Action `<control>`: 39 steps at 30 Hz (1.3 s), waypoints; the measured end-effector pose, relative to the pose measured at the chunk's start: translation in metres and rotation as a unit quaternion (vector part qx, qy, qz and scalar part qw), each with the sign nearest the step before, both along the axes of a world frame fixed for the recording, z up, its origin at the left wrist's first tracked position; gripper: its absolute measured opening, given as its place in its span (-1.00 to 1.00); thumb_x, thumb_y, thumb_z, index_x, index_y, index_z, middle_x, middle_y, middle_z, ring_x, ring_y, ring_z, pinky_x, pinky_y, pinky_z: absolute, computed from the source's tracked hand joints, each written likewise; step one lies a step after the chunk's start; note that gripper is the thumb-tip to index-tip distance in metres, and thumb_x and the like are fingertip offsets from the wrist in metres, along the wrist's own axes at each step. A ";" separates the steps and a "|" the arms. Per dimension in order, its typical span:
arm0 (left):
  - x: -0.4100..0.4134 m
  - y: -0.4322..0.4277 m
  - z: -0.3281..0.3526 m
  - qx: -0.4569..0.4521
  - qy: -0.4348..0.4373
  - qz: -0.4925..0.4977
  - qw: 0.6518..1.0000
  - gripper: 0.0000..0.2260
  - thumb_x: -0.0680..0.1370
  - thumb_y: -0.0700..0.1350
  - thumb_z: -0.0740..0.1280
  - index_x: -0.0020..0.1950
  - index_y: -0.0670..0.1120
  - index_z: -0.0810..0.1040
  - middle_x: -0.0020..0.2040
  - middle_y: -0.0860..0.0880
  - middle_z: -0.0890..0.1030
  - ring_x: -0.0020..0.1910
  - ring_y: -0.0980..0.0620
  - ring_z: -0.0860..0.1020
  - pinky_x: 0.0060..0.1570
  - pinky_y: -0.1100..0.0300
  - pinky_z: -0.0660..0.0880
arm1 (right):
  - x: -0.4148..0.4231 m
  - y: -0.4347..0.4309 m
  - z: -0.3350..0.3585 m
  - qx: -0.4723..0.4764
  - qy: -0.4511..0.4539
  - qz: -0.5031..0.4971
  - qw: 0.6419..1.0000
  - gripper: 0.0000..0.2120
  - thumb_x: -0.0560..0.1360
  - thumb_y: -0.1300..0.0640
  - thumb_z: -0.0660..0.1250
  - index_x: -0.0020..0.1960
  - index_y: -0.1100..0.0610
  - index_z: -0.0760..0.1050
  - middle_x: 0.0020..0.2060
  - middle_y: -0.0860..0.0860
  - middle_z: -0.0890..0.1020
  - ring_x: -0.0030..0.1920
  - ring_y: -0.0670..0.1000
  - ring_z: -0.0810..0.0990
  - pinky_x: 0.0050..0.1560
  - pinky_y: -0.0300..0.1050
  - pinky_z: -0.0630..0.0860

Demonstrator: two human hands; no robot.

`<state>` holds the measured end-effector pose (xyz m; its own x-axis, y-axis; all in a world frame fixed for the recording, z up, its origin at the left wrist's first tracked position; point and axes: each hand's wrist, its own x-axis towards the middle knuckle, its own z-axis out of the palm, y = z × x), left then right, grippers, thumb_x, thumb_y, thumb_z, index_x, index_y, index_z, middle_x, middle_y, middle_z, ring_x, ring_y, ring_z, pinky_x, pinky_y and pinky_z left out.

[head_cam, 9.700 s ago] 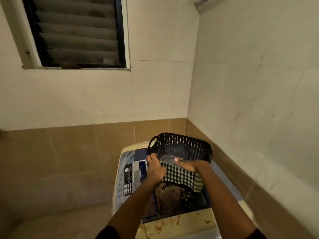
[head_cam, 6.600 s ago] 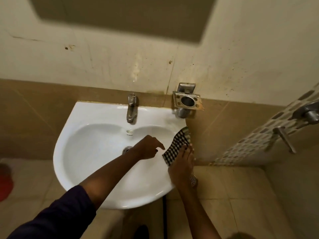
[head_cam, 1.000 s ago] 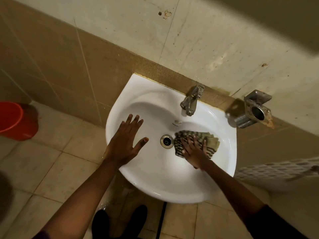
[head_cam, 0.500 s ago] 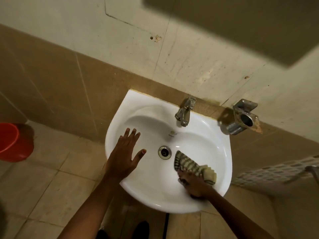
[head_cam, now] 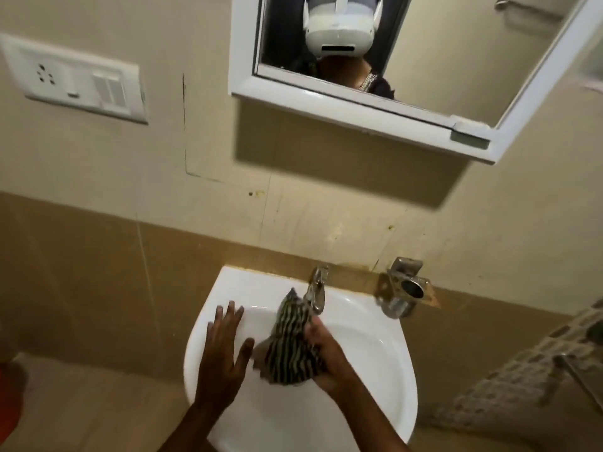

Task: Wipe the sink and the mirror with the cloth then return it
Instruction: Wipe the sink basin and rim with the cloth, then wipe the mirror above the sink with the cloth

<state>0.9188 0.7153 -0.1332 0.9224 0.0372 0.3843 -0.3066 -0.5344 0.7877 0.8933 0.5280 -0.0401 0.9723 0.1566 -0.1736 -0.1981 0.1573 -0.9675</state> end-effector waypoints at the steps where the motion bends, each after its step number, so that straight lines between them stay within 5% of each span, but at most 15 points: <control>1: 0.010 -0.005 0.024 -0.018 -0.026 0.009 0.999 -0.34 0.55 0.33 -0.08 0.50 -0.05 0.22 0.54 0.04 0.12 0.54 0.21 -0.09 0.49 -0.23 0.03 | 0.008 0.002 0.021 -0.002 -0.045 -0.052 0.998 -0.31 0.34 0.02 0.48 0.41 0.03 0.31 0.26 0.20 0.50 0.18 0.19 0.57 0.14 0.21 0.54; 4: 0.044 -0.015 0.118 -0.087 -0.123 0.015 0.988 -0.36 0.55 0.33 -0.08 0.51 -0.02 0.15 0.55 0.06 0.07 0.55 0.16 -0.10 0.52 0.02 -0.09 | 0.026 0.011 0.097 0.012 -0.247 -0.191 0.950 -0.42 0.44 -0.02 0.35 0.42 -0.11 0.26 0.41 0.02 0.37 0.37 0.10 0.40 0.33 0.18 0.38; 7: 0.074 -0.015 0.218 -0.137 -0.237 0.027 0.961 -0.32 0.54 0.34 -0.08 0.51 -0.07 0.15 0.55 0.03 0.07 0.55 0.11 -0.10 0.49 0.27 -0.18 | 0.046 0.028 0.167 -0.081 -0.485 -0.257 0.832 -0.50 0.57 0.25 0.09 0.46 -0.05 0.15 0.43 -0.18 0.25 0.43 -0.08 0.29 0.40 -0.15 0.28; 9: 0.087 -0.013 0.273 -0.158 -0.288 0.042 0.944 -0.31 0.54 0.33 -0.09 0.51 -0.11 0.17 0.55 -0.02 0.09 0.55 0.06 -0.08 0.51 0.17 -0.16 | 0.071 0.041 0.202 -0.194 -0.565 -0.257 0.759 -0.49 0.56 0.31 0.04 0.47 0.02 0.13 0.43 -0.12 0.28 0.33 0.15 0.41 0.29 0.01 0.38; 11: 0.095 -0.007 0.314 -0.171 -0.327 0.055 0.928 -0.32 0.54 0.32 -0.09 0.50 -0.12 0.17 0.56 -0.10 0.10 0.56 -0.04 -0.06 0.52 0.00 -0.11 | 0.103 0.053 0.227 -0.325 -0.624 -0.252 0.664 -0.56 0.45 0.33 0.05 0.31 0.18 0.36 0.19 0.18 0.50 0.09 0.20 0.44 0.04 0.09 0.47; 13: 0.100 -0.002 0.342 -0.182 -0.352 0.067 0.916 -0.31 0.54 0.32 -0.09 0.50 -0.13 0.19 0.56 -0.15 0.12 0.56 -0.10 -0.04 0.52 -0.10 -0.07 | 0.132 0.070 0.248 -0.450 -0.633 -0.251 0.579 -0.75 0.40 0.23 0.11 -0.02 0.22 0.50 -0.26 0.28 0.55 -0.19 0.16 0.42 -0.22 0.08 0.40; 14: 0.101 0.001 0.353 -0.190 -0.360 0.070 0.911 -0.31 0.54 0.32 -0.08 0.50 -0.13 0.19 0.56 -0.15 0.13 0.56 -0.10 -0.04 0.51 -0.13 -0.06 | 0.142 0.079 0.260 -0.497 -0.627 -0.235 0.552 -0.79 0.42 0.16 0.13 -0.08 0.20 0.50 -0.33 0.23 0.54 -0.24 0.18 0.46 -0.22 0.08 0.36; 19: 0.103 0.012 0.371 -0.189 -0.389 0.066 0.899 -0.33 0.53 0.33 -0.06 0.49 -0.07 0.21 0.56 -0.09 0.13 0.55 0.05 -0.05 0.51 -0.15 -0.05 | 0.174 0.092 0.265 -0.664 -0.617 -0.186 0.381 -0.79 0.54 0.00 0.12 0.09 0.03 0.44 -0.08 0.06 0.57 0.02 0.23 0.56 0.02 0.12 0.43; 23: 0.106 0.011 0.369 -0.170 -0.387 0.068 0.904 -0.29 0.51 0.37 -0.09 0.49 -0.07 0.23 0.56 -0.06 0.14 0.53 0.12 -0.05 0.52 -0.07 -0.07 | 0.178 0.050 0.267 -0.701 -0.638 -0.209 0.242 -0.77 0.52 0.23 0.13 0.01 -0.05 0.45 -0.27 -0.07 0.58 -0.31 0.10 0.59 -0.36 -0.11 0.46; 28: 0.116 0.002 0.369 -0.161 -0.370 0.076 0.912 -0.31 0.52 0.37 -0.11 0.48 -0.05 0.24 0.56 -0.04 0.14 0.53 0.13 -0.05 0.51 0.02 -0.09 | 0.157 -0.039 0.269 -0.711 -0.623 -0.277 0.169 -0.74 0.56 0.22 0.12 -0.11 -0.04 0.53 -0.38 -0.06 0.54 -0.45 0.04 0.52 -0.43 -0.18 0.41; 34: 0.126 -0.015 0.376 -0.160 -0.354 0.092 0.917 -0.25 0.48 0.42 -0.15 0.48 -0.03 0.23 0.56 -0.05 0.13 0.51 0.15 -0.05 0.49 0.02 -0.15 | 0.147 -0.122 0.269 -0.724 -0.638 -0.242 0.099 -0.80 0.48 0.30 0.20 0.03 0.07 0.46 -0.24 0.05 0.66 -0.18 0.12 0.66 -0.15 -0.05 0.57; 36: 0.129 -0.016 0.377 -0.155 -0.356 0.096 0.916 -0.22 0.46 0.44 -0.16 0.48 -0.04 0.23 0.56 -0.05 0.14 0.51 0.14 -0.04 0.49 0.05 -0.16 | 0.146 -0.122 0.272 -0.728 -0.629 -0.250 0.108 -0.92 0.52 0.19 0.22 -0.05 0.09 0.49 -0.24 0.07 0.65 -0.16 0.12 0.65 -0.08 -0.01 0.49; 39: 0.139 -0.012 0.380 -0.138 -0.355 0.123 0.916 -0.22 0.47 0.43 -0.18 0.49 -0.06 0.23 0.56 -0.06 0.16 0.52 0.09 -0.01 0.47 0.10 -0.18 | 0.145 -0.115 0.265 -0.714 -0.596 -0.318 0.181 -0.67 0.59 -0.02 0.08 -0.18 0.11 0.49 -0.31 0.09 0.60 -0.18 0.12 0.52 -0.14 0.00 0.40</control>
